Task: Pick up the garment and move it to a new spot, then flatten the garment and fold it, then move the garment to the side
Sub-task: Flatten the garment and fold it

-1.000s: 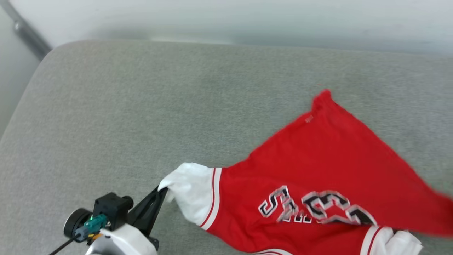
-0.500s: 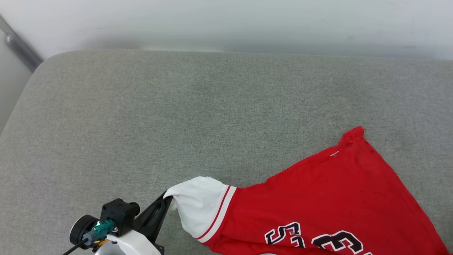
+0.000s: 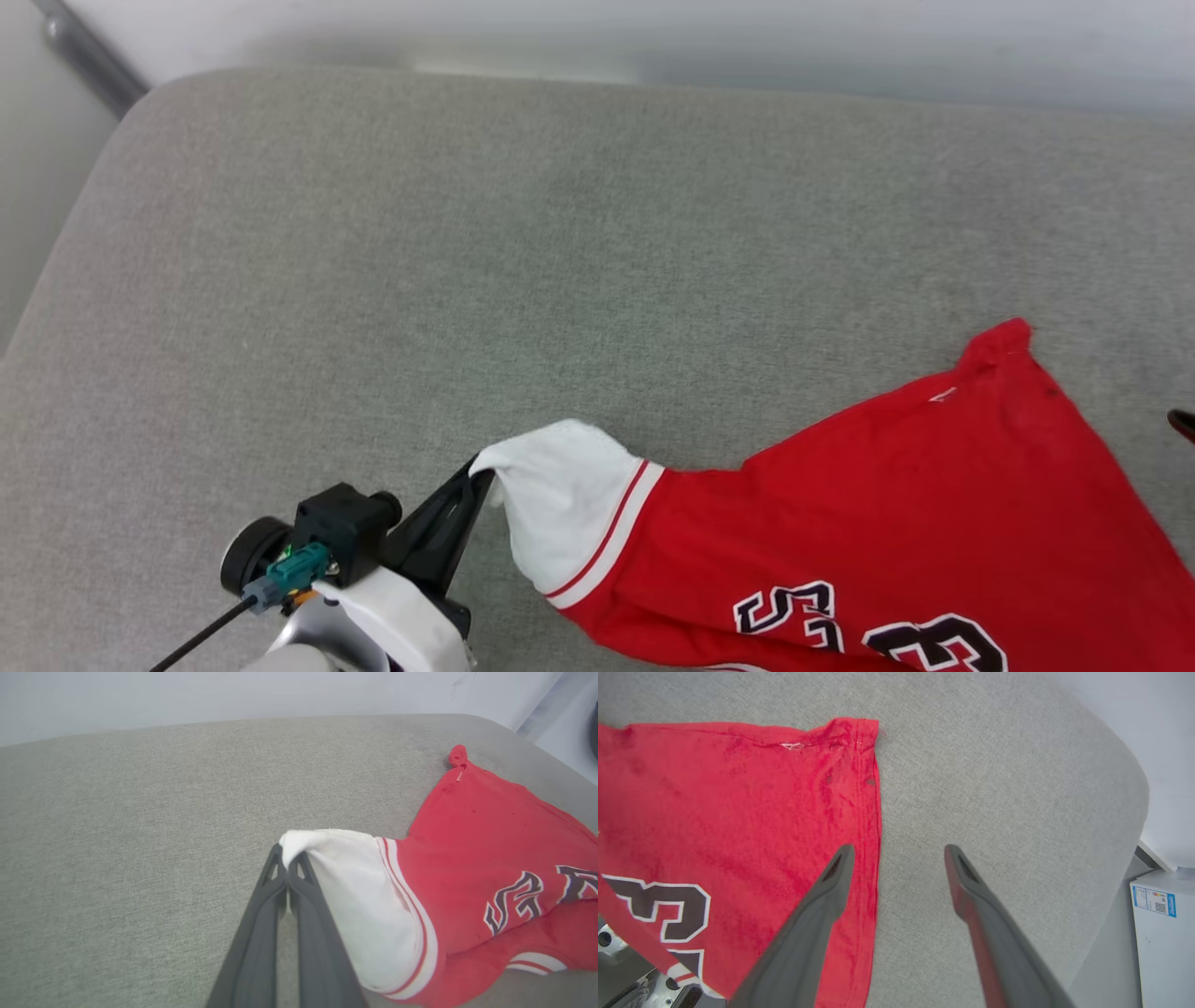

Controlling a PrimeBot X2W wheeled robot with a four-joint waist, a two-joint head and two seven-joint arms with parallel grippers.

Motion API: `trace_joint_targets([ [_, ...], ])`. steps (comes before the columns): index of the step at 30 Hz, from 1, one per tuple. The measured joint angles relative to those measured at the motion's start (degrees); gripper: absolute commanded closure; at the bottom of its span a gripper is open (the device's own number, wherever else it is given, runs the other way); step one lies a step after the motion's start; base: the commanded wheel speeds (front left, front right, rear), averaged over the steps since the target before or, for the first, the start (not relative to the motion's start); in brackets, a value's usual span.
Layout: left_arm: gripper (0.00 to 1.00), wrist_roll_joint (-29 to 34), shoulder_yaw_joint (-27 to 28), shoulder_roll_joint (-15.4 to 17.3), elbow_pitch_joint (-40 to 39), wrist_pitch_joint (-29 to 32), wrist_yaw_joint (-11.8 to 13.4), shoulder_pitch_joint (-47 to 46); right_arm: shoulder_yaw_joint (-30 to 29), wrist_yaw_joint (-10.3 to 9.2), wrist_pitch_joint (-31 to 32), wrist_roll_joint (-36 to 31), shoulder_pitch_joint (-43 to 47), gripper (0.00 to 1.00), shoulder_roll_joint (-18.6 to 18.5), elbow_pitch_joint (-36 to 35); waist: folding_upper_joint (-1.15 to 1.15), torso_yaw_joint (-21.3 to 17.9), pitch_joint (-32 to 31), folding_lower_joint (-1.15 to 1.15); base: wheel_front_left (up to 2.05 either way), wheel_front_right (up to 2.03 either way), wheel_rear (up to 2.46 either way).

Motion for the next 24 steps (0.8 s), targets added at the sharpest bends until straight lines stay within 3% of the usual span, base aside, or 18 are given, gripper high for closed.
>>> trace_joint_targets([
  [5, 1.0, 1.0, 0.3, -1.2, 0.4, -0.3, -1.0, -2.2, 9.7, 0.0, 7.4, -1.5, -12.6, 0.0, 0.6, 7.0, 0.0, 1.9, 3.4, 0.0, 0.0, 0.0, 0.0],
  [10, 1.0, 2.2, 1.0, -2.3, 0.5, -0.6, -1.4, -4.4, 17.6, 0.0, 11.5, -3.6, -24.2, 0.0, 3.5, 14.4, 0.0, 3.5, 7.4, 0.01, 0.0, 0.0, 0.0],
  [16, 1.0, 3.5, 1.6, -3.8, 0.8, -1.0, -2.0, -6.3, 27.6, 0.0, 10.4, -5.1, -30.6, 0.0, 6.1, 20.2, 0.0, 5.2, 11.8, 0.01, 0.0, 0.0, 0.0],
  [22, 1.0, 3.7, 1.9, -5.1, 3.1, -1.4, -3.2, -6.6, 32.5, 0.0, 6.8, -3.2, -32.9, 0.0, 5.6, 23.9, 0.0, 6.1, 13.5, 0.01, 0.0, 0.0, 0.0],
  [23, 1.0, 3.6, 2.0, -5.2, 3.5, -1.4, -3.3, -6.6, 32.9, 0.0, 5.8, -2.8, -32.9, 0.55, 5.5, 24.5, 0.0, 6.0, 13.3, 0.0, 0.0, 0.0, 0.0],
  [24, 1.0, 3.6, 2.1, -5.2, 3.9, -1.4, -3.4, -6.6, 33.1, 0.0, 4.7, -2.4, -33.0, 1.0, 5.5, 25.1, 0.0, 5.9, 13.0, 0.0, 0.0, 0.0, 0.0],
])
